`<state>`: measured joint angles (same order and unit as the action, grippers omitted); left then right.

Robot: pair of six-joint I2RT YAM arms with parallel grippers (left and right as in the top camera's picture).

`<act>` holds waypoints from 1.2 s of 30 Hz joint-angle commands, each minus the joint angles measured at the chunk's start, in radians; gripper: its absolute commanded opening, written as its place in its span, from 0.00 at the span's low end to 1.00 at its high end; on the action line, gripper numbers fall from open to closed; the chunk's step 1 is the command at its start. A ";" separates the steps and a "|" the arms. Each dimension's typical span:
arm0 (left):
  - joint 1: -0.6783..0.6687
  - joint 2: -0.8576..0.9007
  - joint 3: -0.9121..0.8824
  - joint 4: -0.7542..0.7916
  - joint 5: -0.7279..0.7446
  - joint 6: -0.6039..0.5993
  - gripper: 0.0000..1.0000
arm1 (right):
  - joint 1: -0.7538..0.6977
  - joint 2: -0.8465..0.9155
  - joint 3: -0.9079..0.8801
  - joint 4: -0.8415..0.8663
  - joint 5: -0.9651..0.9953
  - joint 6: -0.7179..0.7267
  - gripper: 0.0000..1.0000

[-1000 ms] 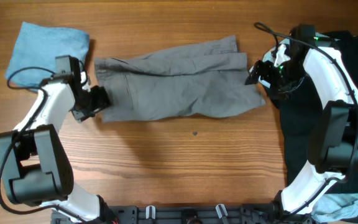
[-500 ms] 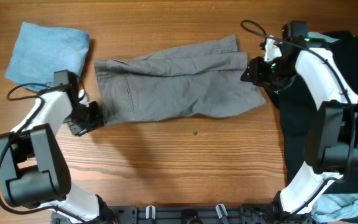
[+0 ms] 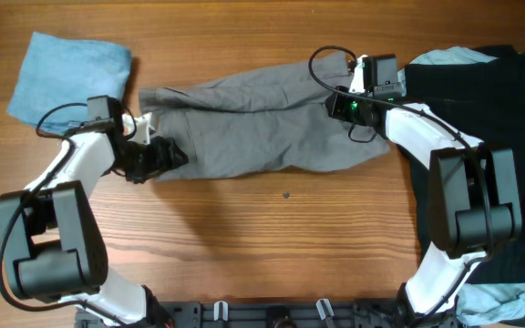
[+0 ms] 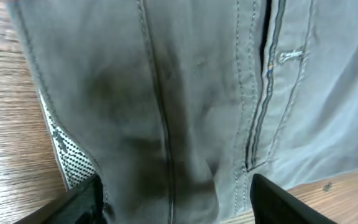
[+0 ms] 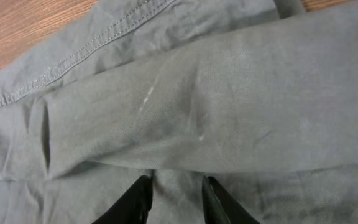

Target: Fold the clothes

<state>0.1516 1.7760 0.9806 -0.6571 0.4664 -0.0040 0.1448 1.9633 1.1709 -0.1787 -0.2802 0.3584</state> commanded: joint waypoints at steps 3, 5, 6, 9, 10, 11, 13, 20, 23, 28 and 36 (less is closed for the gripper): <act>-0.023 0.067 -0.006 -0.051 -0.081 -0.013 0.04 | -0.006 -0.003 -0.001 -0.026 -0.033 -0.036 0.40; -0.017 0.057 -0.005 -0.133 -0.238 -0.042 0.04 | -0.006 -0.001 -0.001 -0.053 0.011 -0.010 0.36; -0.009 0.053 -0.005 -0.166 -0.281 -0.042 0.04 | -0.005 0.010 -0.001 -0.047 0.003 -0.003 0.37; 0.029 0.049 -0.005 -0.200 -0.284 -0.070 0.04 | -0.005 0.090 -0.001 0.024 -0.092 0.028 0.32; 0.030 0.049 -0.005 -0.200 -0.284 -0.075 0.04 | -0.005 0.113 -0.001 0.065 -0.092 0.059 0.24; 0.030 0.049 -0.005 -0.200 -0.285 -0.075 0.04 | -0.010 0.123 -0.001 0.116 -0.091 0.073 0.15; 0.030 0.049 -0.005 -0.185 -0.282 -0.076 0.23 | -0.011 0.124 0.001 0.417 -0.120 0.125 0.06; 0.030 0.040 0.073 -0.259 -0.273 -0.075 0.41 | -0.035 0.046 0.051 0.542 -0.271 0.212 0.12; 0.030 0.014 0.112 -0.295 -0.274 -0.076 0.45 | -0.037 -0.028 0.051 0.217 -0.171 -0.008 0.36; 0.030 0.002 0.113 -0.295 -0.274 -0.076 0.63 | -0.079 -0.154 0.051 -0.196 -0.084 -0.201 0.68; 0.030 0.003 0.113 -0.268 -0.274 -0.076 0.59 | -0.145 -0.118 -0.080 -0.542 0.022 -0.064 0.77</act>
<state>0.1734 1.8008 1.0786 -0.9314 0.1993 -0.0834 -0.0029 1.8023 1.1492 -0.7502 -0.2829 0.2409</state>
